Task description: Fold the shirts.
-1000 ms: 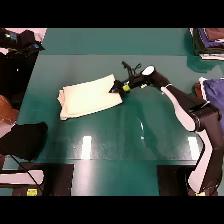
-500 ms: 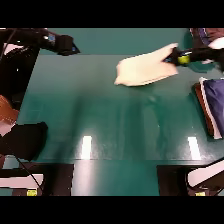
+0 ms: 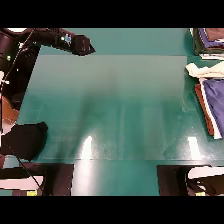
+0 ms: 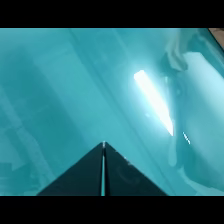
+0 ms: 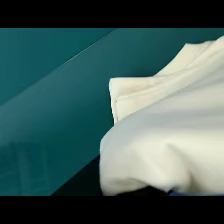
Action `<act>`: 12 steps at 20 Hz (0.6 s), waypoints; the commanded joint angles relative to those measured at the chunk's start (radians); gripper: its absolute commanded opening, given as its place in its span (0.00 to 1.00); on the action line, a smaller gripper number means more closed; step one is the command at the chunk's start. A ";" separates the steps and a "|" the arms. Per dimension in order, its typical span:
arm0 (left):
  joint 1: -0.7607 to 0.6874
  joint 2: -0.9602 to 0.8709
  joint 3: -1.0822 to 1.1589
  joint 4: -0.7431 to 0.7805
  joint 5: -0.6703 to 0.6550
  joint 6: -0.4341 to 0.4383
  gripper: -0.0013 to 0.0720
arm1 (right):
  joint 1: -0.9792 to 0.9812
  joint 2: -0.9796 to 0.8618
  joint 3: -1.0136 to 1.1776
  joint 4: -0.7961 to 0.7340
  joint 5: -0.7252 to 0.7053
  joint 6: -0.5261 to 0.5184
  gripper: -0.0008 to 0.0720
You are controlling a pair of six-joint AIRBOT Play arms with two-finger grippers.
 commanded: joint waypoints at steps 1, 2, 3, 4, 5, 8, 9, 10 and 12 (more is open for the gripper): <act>-0.006 0.001 0.000 -0.002 0.006 -0.003 0.05 | -0.064 0.006 0.052 0.071 -0.017 -0.034 0.03; -0.006 0.001 0.000 -0.002 0.006 -0.003 0.05 | -0.063 0.006 0.096 0.074 -0.017 -0.043 0.03; -0.006 0.001 0.000 -0.002 0.006 -0.003 0.05 | -0.063 0.006 0.152 0.073 -0.015 -0.047 0.03; -0.006 0.001 0.000 -0.002 0.006 -0.003 0.05 | -0.063 0.006 0.199 0.073 -0.015 -0.047 0.03; -0.006 0.001 0.000 -0.002 0.005 -0.003 0.05 | -0.065 0.017 0.229 0.070 -0.018 -0.047 0.03; -0.006 0.001 0.000 -0.002 0.004 -0.003 0.05 | -0.092 0.113 0.157 0.053 -0.065 -0.068 0.03; -0.006 0.001 0.000 -0.002 0.003 -0.003 0.05 | -0.106 0.152 0.109 0.053 -0.075 -0.082 0.03; -0.006 0.001 0.000 -0.002 0.003 -0.003 0.05 | -0.121 0.182 0.074 0.053 -0.066 -0.101 0.03; -0.006 0.001 0.000 -0.002 0.000 -0.003 0.05 | -0.154 0.241 -0.001 0.051 -0.031 -0.124 0.03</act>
